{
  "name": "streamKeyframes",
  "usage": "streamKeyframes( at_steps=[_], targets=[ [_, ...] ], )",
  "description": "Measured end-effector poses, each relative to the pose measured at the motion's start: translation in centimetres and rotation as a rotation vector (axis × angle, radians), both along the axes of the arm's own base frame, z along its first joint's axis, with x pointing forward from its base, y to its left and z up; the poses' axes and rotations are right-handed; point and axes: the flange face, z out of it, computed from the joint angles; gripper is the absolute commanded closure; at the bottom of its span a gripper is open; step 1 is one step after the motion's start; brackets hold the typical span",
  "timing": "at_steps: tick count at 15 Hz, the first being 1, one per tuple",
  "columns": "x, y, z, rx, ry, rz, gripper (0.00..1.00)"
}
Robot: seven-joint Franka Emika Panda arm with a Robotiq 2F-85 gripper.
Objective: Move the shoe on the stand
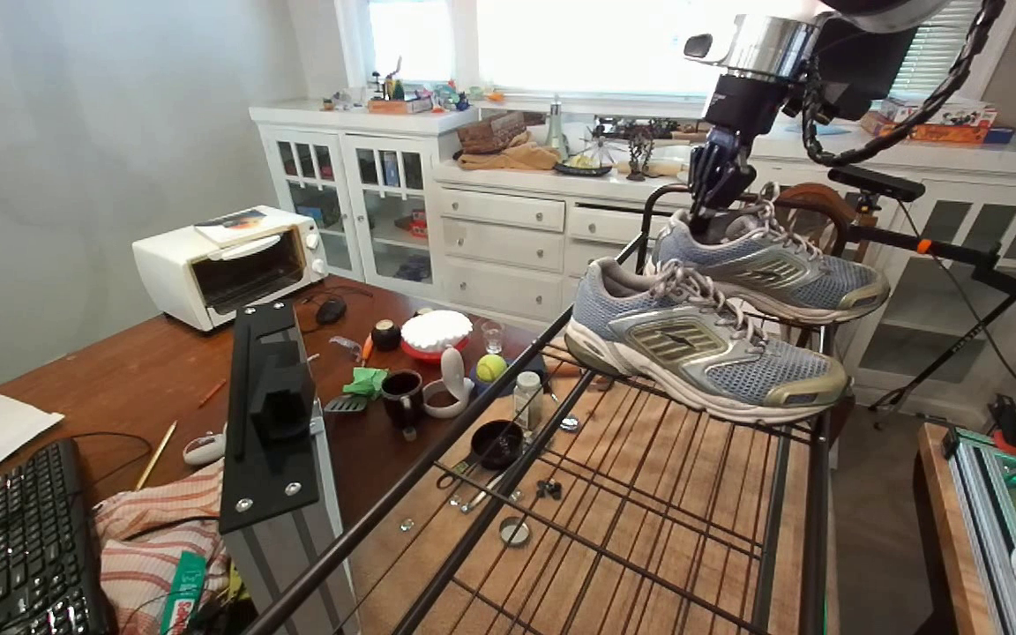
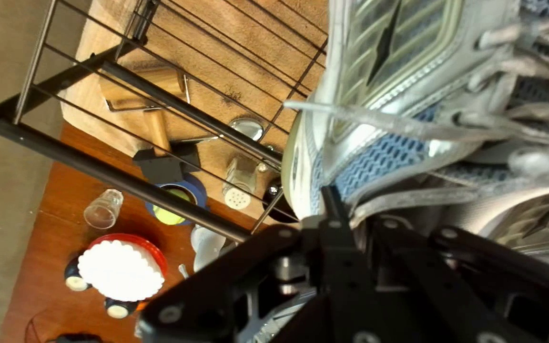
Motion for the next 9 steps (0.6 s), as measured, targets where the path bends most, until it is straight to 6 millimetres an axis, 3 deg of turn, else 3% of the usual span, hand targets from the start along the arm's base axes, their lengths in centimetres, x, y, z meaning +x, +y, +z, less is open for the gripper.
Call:
streamKeyframes(
  at_steps=[9],
  targets=[
    [1.6,0.7,-1.0,-0.112,0.092,0.336,0.98]
  ],
)
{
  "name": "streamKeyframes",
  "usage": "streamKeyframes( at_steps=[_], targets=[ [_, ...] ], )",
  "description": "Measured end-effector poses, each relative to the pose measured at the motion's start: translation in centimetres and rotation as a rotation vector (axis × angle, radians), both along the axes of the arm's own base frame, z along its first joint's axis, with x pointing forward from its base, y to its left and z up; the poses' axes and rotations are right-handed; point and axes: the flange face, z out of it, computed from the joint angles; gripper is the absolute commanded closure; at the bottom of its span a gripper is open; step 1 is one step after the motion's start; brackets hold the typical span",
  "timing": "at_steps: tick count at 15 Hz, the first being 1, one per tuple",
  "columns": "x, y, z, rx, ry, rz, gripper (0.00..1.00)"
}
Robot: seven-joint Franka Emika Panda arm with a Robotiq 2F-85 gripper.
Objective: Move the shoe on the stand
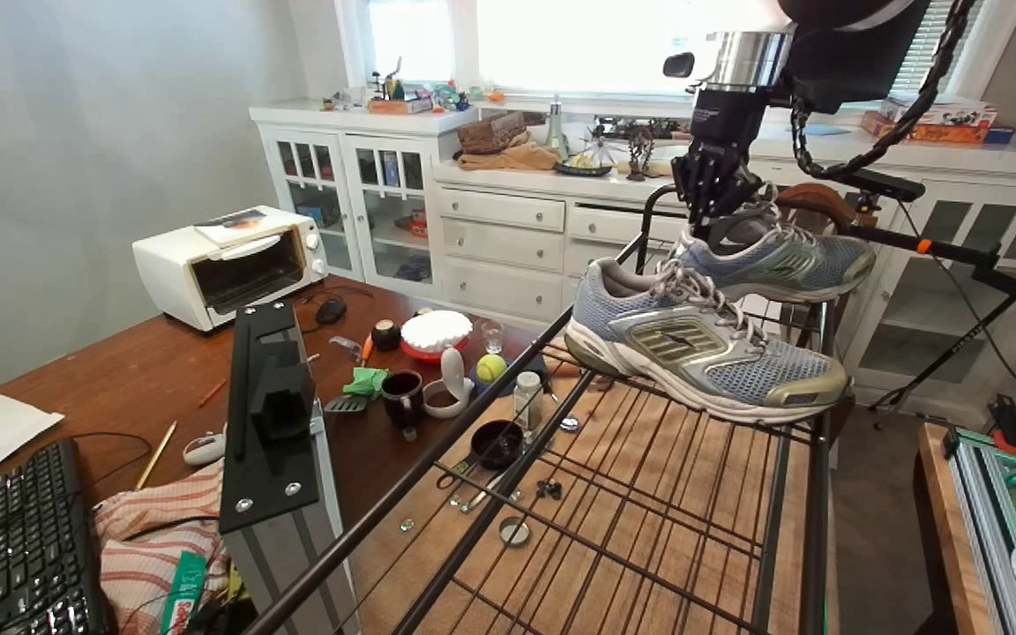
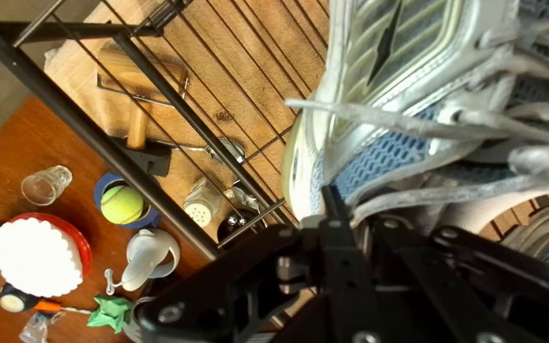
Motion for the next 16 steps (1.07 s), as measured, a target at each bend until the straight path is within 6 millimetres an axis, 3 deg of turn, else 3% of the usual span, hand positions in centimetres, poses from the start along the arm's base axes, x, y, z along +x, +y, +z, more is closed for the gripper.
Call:
streamKeyframes(
  at_steps=[9,10,16],
  targets=[
    [0.6,1.5,0.2,0.025,-0.030,0.246,0.96],
    [0.7,1.6,0.3,0.031,-0.040,0.258,0.71],
    [1.4,1.7,0.7,0.062,-0.110,0.229,0.31]
  ],
)
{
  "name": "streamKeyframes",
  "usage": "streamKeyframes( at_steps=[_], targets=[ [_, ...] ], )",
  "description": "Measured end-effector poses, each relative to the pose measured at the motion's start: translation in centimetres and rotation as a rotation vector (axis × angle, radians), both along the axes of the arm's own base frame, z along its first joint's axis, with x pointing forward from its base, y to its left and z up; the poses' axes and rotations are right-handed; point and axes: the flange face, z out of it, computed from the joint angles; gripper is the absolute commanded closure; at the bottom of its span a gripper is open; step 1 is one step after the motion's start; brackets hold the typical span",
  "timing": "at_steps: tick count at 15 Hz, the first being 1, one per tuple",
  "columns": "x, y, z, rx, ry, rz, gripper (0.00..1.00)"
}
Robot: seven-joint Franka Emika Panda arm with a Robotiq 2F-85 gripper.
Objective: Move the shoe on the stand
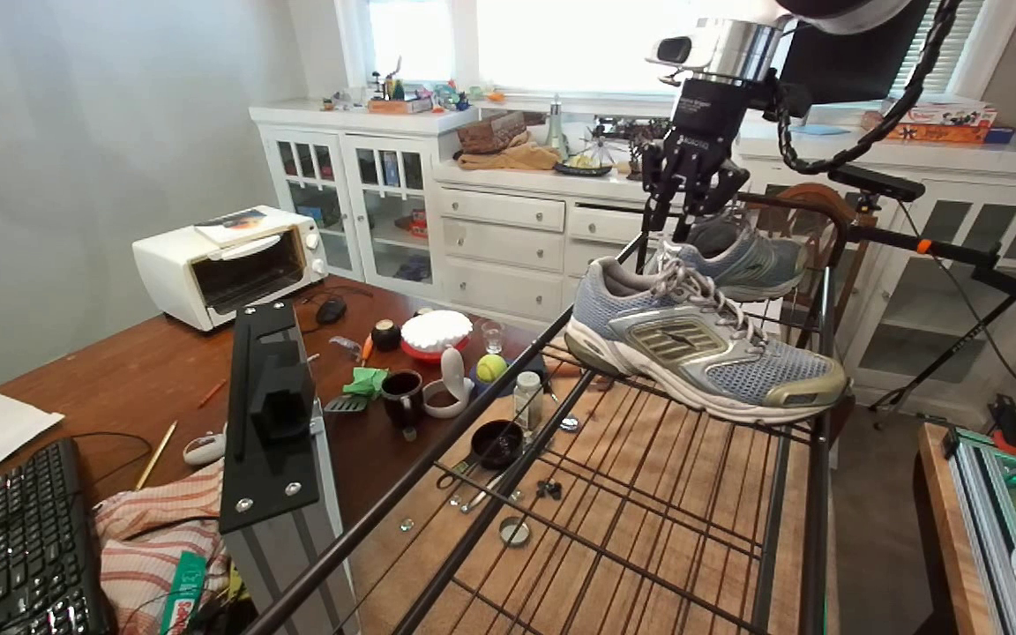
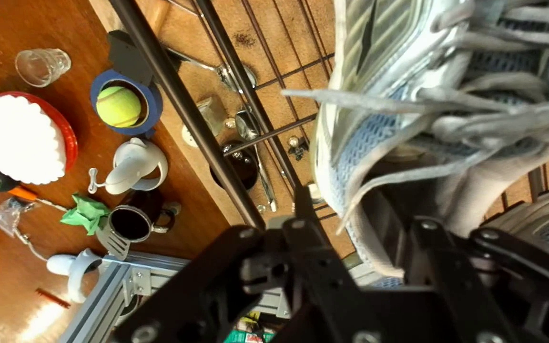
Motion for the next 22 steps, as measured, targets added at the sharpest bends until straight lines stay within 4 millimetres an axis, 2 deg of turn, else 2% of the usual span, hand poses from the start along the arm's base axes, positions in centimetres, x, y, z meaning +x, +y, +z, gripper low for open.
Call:
streamKeyframes(
  at_steps=[4,12,22],
  targets=[
    [0.4,0.6,0.3,0.062,-0.016,-0.190,0.01],
    [0.8,3.0,0.8,0.071,-0.048,-0.625,0.00],
    [-1.9,4.8,2.6,0.059,-0.075,-1.170,0.00]
  ],
)
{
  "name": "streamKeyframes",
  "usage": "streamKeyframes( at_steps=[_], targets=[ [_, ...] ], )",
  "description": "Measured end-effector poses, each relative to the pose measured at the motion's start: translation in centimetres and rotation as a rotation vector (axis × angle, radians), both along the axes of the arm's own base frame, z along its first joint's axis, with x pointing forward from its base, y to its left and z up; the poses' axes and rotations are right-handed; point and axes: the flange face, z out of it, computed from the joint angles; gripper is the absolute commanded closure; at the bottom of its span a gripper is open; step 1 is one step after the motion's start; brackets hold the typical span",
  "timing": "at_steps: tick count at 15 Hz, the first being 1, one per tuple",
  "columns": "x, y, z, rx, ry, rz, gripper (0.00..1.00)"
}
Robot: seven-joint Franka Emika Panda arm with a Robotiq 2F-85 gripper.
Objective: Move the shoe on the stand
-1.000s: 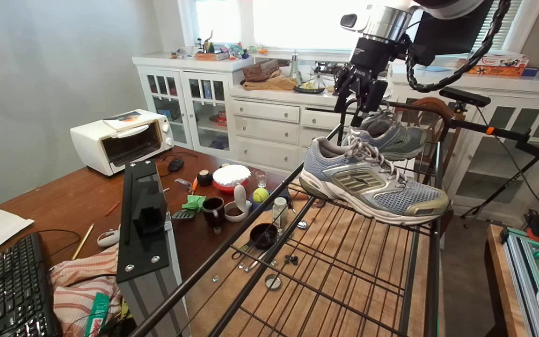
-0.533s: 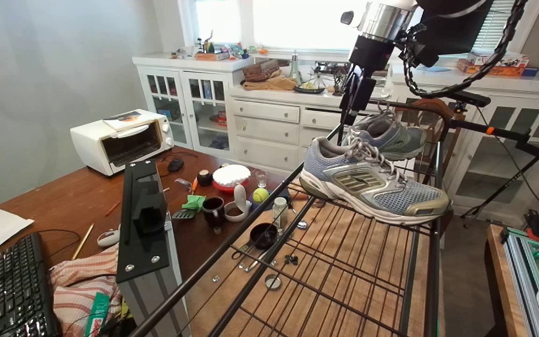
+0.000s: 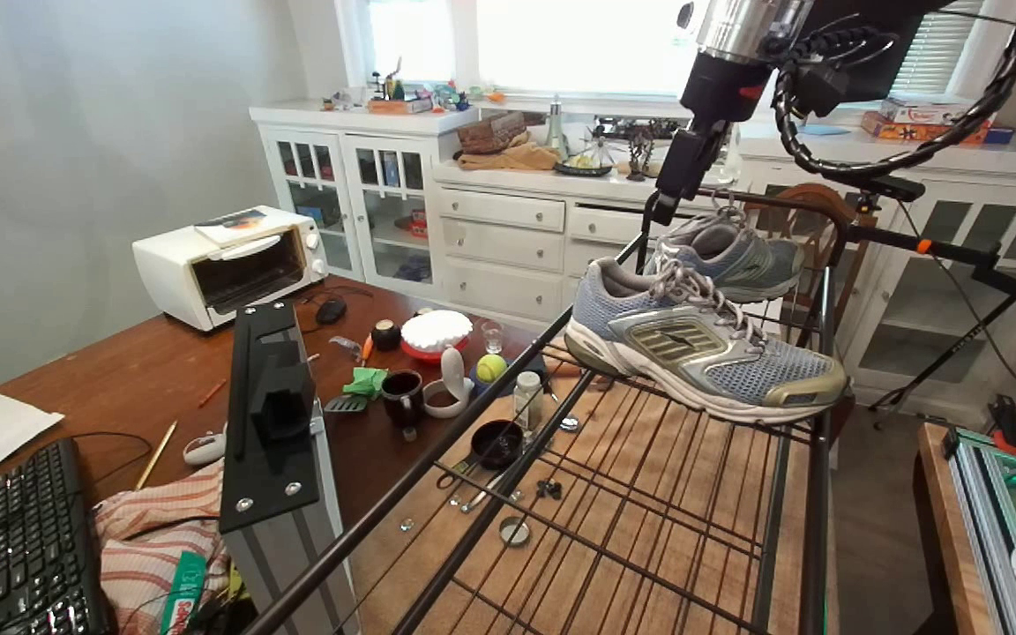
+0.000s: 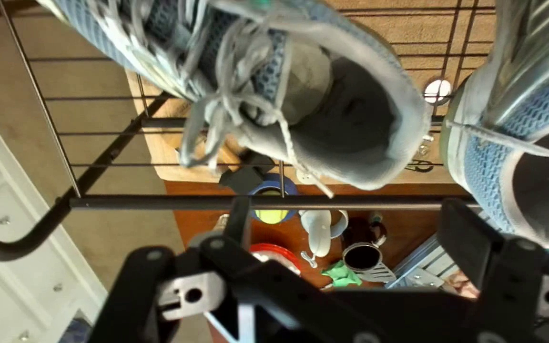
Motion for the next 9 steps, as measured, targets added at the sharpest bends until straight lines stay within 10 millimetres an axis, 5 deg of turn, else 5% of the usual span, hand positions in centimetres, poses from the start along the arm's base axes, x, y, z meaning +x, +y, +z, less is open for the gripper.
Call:
streamKeyframes(
  at_steps=[9],
  targets=[
    [-2.4,0.2,0.3,0.039,0.087,-0.394,0.00]
  ],
)
